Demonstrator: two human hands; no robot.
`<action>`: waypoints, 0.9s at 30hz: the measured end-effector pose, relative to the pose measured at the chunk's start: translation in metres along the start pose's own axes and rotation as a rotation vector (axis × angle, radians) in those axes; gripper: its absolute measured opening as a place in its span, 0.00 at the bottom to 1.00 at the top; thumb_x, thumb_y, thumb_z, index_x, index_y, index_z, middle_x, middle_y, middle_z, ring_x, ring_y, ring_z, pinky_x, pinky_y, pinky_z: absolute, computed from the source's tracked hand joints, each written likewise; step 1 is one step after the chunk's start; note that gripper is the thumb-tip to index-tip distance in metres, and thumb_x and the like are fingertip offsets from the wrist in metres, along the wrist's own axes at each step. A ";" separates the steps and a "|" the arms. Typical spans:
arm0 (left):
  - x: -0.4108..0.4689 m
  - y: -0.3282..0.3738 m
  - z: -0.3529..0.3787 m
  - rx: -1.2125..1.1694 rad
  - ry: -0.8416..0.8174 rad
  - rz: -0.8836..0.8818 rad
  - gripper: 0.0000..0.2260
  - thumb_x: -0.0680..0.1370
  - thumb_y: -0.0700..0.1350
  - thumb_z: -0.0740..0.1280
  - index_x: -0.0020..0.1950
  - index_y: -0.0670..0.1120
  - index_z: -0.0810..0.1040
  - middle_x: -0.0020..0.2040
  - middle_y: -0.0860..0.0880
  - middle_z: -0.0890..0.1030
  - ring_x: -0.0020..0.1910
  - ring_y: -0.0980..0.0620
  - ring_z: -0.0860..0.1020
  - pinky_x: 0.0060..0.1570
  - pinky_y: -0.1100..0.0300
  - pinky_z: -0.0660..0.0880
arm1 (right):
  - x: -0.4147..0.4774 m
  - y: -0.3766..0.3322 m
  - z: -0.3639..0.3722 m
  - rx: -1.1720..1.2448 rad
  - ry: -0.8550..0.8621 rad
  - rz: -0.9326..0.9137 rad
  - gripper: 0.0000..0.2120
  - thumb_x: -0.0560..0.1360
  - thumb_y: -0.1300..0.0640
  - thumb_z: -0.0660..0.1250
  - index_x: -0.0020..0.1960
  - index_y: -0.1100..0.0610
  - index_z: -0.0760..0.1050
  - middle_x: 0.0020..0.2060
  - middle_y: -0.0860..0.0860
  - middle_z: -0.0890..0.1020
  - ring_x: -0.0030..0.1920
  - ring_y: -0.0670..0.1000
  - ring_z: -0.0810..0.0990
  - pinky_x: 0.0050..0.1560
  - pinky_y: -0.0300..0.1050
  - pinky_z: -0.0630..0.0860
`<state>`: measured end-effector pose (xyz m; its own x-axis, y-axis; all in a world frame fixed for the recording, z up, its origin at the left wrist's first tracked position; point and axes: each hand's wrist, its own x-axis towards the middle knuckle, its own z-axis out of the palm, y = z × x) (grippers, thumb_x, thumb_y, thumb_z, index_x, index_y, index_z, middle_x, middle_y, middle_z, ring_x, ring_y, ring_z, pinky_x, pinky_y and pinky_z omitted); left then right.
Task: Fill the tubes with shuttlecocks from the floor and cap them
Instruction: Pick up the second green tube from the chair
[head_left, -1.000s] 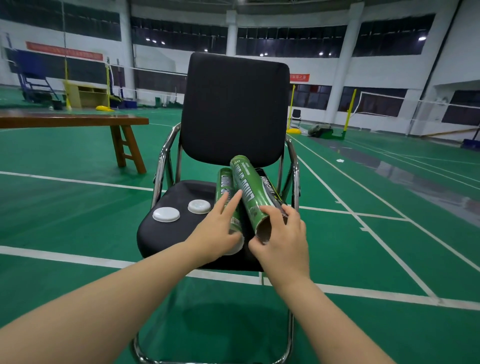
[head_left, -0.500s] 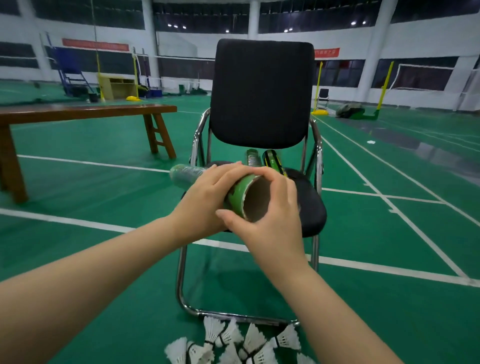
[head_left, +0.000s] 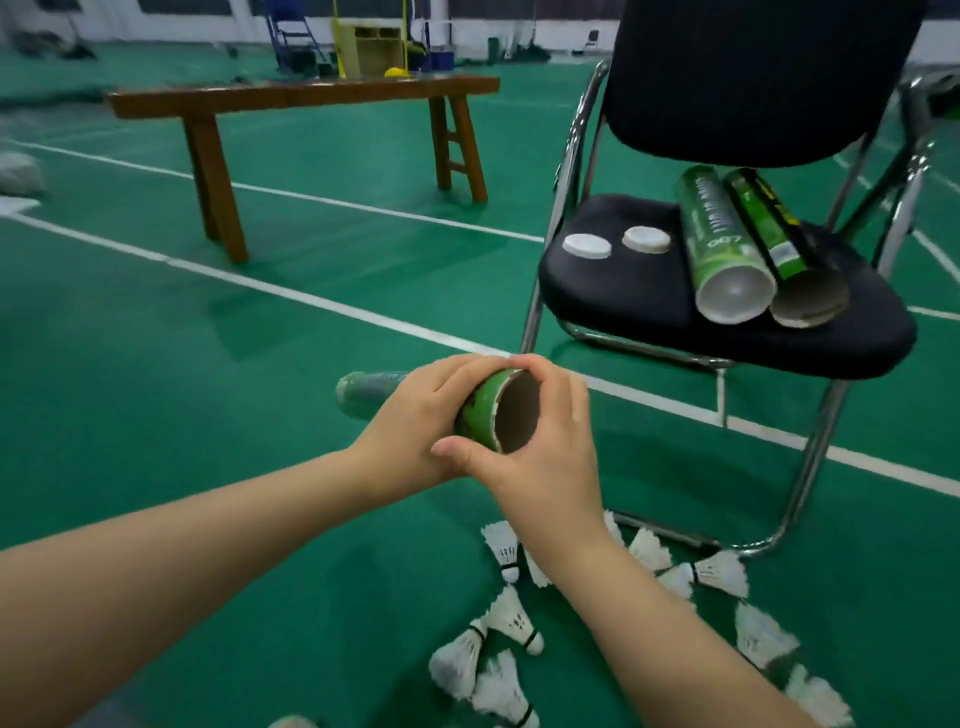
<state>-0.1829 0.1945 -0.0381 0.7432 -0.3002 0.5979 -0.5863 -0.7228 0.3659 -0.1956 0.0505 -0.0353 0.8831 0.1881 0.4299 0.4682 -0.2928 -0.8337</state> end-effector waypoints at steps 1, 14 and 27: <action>-0.013 -0.008 0.002 -0.009 -0.008 -0.021 0.29 0.65 0.53 0.66 0.64 0.50 0.65 0.56 0.52 0.72 0.55 0.56 0.71 0.58 0.76 0.61 | -0.005 0.005 0.012 0.005 -0.021 0.029 0.37 0.56 0.46 0.80 0.61 0.47 0.67 0.55 0.44 0.67 0.55 0.40 0.68 0.56 0.29 0.64; -0.119 -0.079 0.053 0.032 -0.145 -0.201 0.28 0.65 0.50 0.67 0.64 0.46 0.66 0.56 0.44 0.77 0.54 0.49 0.74 0.56 0.55 0.70 | -0.057 0.074 0.092 0.014 -0.200 0.245 0.35 0.60 0.46 0.78 0.61 0.46 0.64 0.57 0.45 0.67 0.55 0.37 0.65 0.52 0.20 0.60; -0.120 -0.076 0.070 0.117 -0.182 -0.205 0.28 0.66 0.56 0.63 0.62 0.45 0.65 0.55 0.40 0.78 0.52 0.43 0.77 0.55 0.53 0.71 | -0.059 0.103 0.072 0.034 -0.400 0.303 0.45 0.64 0.46 0.75 0.73 0.46 0.53 0.66 0.42 0.60 0.61 0.35 0.60 0.60 0.31 0.59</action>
<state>-0.2051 0.2419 -0.1877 0.8940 -0.2396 0.3787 -0.3848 -0.8436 0.3746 -0.2013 0.0768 -0.1715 0.8953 0.4454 0.0055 0.1850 -0.3606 -0.9142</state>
